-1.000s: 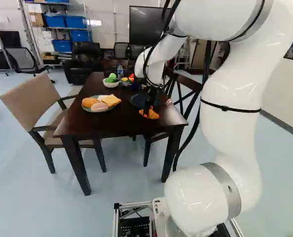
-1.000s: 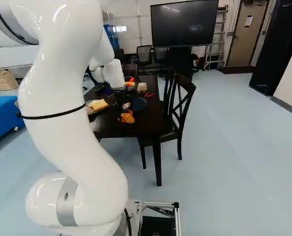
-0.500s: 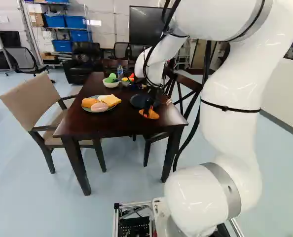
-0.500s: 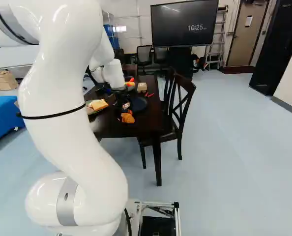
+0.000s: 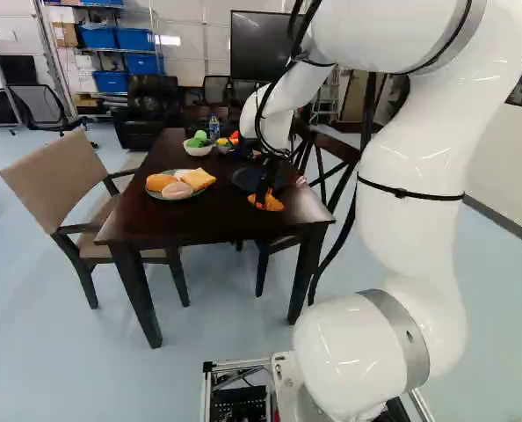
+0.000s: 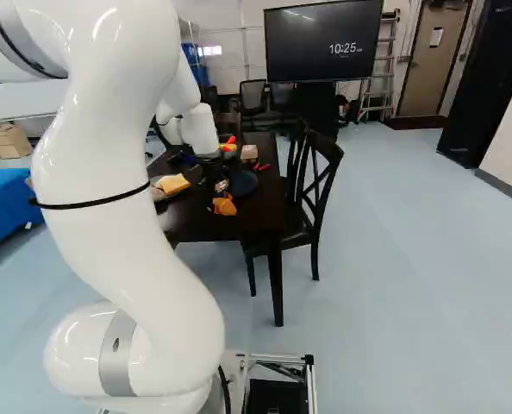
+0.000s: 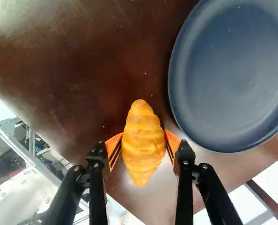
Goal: Move the croissant to the empty plate
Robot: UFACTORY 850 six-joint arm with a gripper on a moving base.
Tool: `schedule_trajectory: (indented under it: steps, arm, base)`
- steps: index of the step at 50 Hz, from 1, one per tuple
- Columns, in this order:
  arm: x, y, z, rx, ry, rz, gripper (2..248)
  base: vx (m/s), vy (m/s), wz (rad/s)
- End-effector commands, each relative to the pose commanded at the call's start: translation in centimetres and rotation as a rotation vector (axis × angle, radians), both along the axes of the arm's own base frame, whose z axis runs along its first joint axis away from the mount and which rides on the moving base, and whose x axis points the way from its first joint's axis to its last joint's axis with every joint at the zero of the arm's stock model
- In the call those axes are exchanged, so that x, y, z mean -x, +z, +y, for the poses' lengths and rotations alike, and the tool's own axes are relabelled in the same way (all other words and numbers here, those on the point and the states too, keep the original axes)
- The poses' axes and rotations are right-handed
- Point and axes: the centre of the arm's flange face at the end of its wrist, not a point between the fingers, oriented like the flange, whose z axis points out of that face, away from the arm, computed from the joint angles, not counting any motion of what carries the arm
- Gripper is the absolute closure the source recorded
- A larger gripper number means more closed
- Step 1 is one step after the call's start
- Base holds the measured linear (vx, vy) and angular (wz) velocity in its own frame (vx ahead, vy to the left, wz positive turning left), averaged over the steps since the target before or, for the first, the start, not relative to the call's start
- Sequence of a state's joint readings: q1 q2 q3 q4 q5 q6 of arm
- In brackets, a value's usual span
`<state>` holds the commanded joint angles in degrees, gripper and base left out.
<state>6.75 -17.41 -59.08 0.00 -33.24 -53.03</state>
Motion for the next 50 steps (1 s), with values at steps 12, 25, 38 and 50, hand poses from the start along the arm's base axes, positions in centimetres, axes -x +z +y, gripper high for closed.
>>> schedule_trajectory:
  steps: [12, 25, 38, 50]
  arm:
    - [0.00, 0.00, 0.00, 0.000, 0.000, 0.000, 113]
    - [0.00, 0.00, 0.00, 0.000, 0.000, 0.000, 115]
    - [0.00, 0.00, 0.00, 0.000, 0.000, 0.000, 118]
    - [0.00, 0.00, 0.00, 0.000, 0.000, 0.000, 119]
  base:
    - [0.000, 0.000, 0.000]
    - [0.000, 0.000, 0.000]
    - [0.000, 0.000, 0.000]
    - [0.000, 0.000, 0.000]
